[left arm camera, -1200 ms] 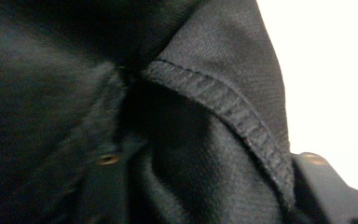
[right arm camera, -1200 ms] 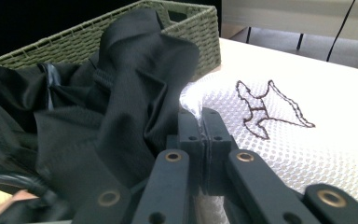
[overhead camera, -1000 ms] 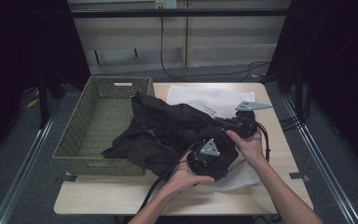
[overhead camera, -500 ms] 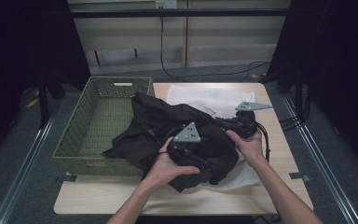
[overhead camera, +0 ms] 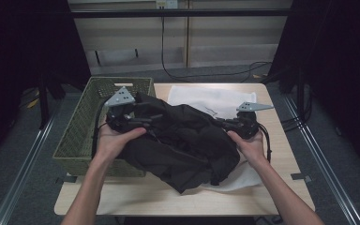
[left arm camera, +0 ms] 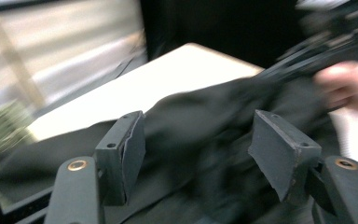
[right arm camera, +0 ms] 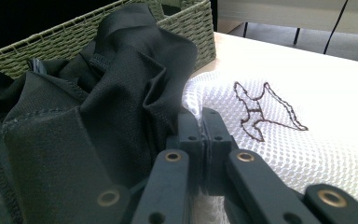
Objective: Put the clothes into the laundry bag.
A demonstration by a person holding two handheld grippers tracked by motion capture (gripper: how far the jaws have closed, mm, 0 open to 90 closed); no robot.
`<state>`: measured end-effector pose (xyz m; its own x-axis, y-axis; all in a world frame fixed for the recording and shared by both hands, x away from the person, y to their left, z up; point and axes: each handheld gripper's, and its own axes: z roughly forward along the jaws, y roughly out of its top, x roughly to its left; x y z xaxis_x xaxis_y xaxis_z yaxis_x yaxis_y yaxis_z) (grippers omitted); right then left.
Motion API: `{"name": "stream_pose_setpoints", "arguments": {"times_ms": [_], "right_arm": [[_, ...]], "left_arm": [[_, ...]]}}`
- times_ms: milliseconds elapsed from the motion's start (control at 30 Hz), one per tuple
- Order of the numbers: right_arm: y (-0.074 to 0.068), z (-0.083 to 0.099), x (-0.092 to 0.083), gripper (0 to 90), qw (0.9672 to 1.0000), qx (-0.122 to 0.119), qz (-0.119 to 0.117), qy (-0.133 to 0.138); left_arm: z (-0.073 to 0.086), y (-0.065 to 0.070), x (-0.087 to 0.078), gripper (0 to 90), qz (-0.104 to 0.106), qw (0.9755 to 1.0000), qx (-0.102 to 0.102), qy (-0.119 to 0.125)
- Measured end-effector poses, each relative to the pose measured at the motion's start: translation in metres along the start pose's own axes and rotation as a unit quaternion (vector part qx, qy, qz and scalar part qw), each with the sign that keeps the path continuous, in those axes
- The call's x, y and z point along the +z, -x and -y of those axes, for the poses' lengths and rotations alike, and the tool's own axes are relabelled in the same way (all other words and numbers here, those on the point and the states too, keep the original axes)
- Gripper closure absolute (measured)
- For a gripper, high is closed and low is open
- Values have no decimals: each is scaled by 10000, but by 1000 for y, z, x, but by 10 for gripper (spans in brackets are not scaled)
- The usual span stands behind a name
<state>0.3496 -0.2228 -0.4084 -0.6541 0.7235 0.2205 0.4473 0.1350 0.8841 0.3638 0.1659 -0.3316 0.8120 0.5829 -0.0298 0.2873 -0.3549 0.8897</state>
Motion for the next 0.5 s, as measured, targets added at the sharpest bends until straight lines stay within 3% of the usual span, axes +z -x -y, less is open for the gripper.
{"name": "stream_pose_setpoints", "arguments": {"times_ms": [33,67,100,167,200,233,267,433,467,500], "right_arm": [[0,0,0,887,10000,0,0,0],[0,0,0,887,10000,8,-5,2],[1,0,0,886,10000,6,-11,-1],[1,0,1,886,10000,12,-8,0],[1,0,1,886,10000,-5,-17,-9],[2,1,1,887,10000,0,-15,-8],[2,1,1,887,10000,14,-10,-5],[1,1,2,886,10000,-11,-9,-15],[1,1,1,886,10000,-13,-11,-18],[1,1,1,886,10000,-13,-11,-18]], "left_arm": [[0,0,0,327,0,10000,0,0],[11,-19,5,312,-60,9990,-353,-251],[17,-26,10,271,-156,9984,-318,-449],[22,-34,16,174,-242,9952,-583,-752],[24,-36,17,136,-280,9946,-621,-787],[27,-37,20,162,-336,9953,-528,-744],[28,-38,23,170,-451,9937,-491,-898],[34,-40,37,152,-445,9909,-539,-1150],[36,-42,44,154,-409,9891,-469,-1333],[36,-42,44,162,-409,9891,-469,-1333]]}}
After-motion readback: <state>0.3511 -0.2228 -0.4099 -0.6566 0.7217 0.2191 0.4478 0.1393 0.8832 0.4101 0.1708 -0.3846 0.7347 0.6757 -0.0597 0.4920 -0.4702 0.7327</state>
